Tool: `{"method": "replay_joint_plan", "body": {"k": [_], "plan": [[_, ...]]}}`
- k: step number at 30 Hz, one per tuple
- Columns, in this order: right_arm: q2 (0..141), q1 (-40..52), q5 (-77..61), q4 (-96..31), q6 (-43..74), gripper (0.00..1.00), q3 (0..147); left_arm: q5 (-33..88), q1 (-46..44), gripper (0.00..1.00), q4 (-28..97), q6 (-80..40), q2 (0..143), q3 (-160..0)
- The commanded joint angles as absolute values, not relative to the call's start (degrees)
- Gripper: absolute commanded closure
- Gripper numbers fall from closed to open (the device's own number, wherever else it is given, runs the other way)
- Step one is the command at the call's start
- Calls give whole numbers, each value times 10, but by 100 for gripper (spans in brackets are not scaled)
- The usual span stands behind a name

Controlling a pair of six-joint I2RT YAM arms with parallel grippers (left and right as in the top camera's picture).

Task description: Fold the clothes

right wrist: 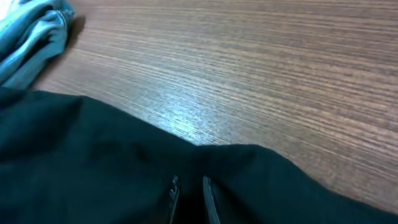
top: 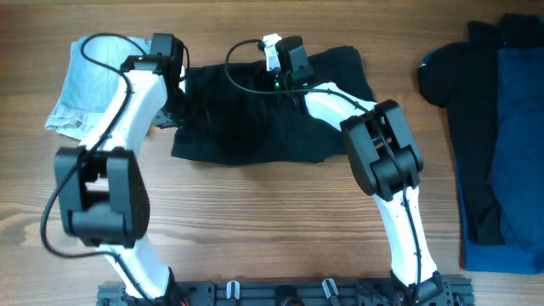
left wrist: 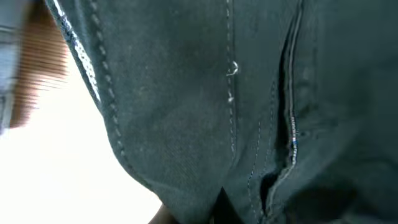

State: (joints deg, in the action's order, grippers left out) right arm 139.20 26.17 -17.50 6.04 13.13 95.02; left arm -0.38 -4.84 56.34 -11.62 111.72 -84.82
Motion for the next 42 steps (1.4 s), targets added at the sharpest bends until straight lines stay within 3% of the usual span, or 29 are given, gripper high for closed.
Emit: {"method": "replay_joint_plan", "body": {"k": [1,10,18,25,32,36,42], "plan": [[1376,261,-164,112,126,87,958,-12,-51,96,568,-107,1014,-856],[1329,264,-163,28,135,85,955,-11,-62,92,529,-107,950,-856],[1275,257,-295,-252,177,92,955,-11,-78,95,498,-115,950,-863],[1275,259,-356,-397,212,96,955,-12,-78,96,496,-129,953,-889],[1275,275,-354,-384,242,96,948,-5,-78,96,479,-129,954,-890],[1275,311,-256,-357,279,95,919,11,-78,96,467,-129,954,-890],[1275,325,-238,-335,300,96,914,23,-78,96,454,-159,954,-890]]}}
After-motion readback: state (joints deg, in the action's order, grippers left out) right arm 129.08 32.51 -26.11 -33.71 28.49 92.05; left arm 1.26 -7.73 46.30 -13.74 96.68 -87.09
